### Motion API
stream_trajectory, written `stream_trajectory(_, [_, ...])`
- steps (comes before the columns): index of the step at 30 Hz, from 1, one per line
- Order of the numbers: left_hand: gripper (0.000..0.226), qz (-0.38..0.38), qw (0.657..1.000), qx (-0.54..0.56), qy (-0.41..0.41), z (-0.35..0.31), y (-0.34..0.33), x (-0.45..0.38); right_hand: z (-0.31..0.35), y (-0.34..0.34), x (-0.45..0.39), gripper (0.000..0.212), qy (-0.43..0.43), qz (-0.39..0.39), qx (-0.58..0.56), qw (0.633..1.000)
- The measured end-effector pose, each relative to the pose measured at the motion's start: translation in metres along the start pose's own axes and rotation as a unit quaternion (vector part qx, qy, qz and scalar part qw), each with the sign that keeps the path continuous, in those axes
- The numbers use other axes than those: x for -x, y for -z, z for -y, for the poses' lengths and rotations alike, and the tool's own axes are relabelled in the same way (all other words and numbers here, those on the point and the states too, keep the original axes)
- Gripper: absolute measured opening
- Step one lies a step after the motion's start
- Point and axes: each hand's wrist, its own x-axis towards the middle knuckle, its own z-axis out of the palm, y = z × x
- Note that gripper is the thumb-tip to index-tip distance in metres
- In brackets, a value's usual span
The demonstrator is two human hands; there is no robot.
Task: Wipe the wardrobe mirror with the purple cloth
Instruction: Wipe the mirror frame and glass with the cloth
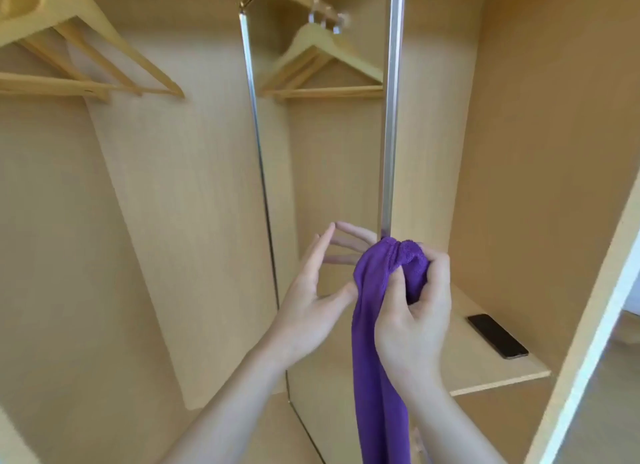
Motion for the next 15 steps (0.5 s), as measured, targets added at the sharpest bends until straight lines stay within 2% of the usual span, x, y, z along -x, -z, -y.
stream_trajectory(4, [0.060, 0.005, 1.000, 0.017, -0.009, -0.003, 0.014, 0.020, 0.009, -0.012, 0.016, 0.022, -0.008, 0.018, -0.033, 0.999])
stream_trajectory(9, [0.047, -0.002, 1.000, 0.028, 0.009, 0.003, 0.038, 0.035, 0.011, -0.038, 0.034, 0.020, -0.011, 0.049, -0.040, 0.998])
stream_trajectory(13, [0.050, -0.010, 1.000, -0.019, 0.010, 0.008, 0.040, 0.035, 0.006, -0.053, 0.033, 0.029, 0.012, 0.026, -0.007, 1.000])
stream_trajectory(15, [0.051, -0.014, 0.999, -0.034, 0.015, 0.014, 0.040, 0.028, -0.001, -0.057, 0.028, 0.025, 0.015, 0.031, -0.007, 0.999])
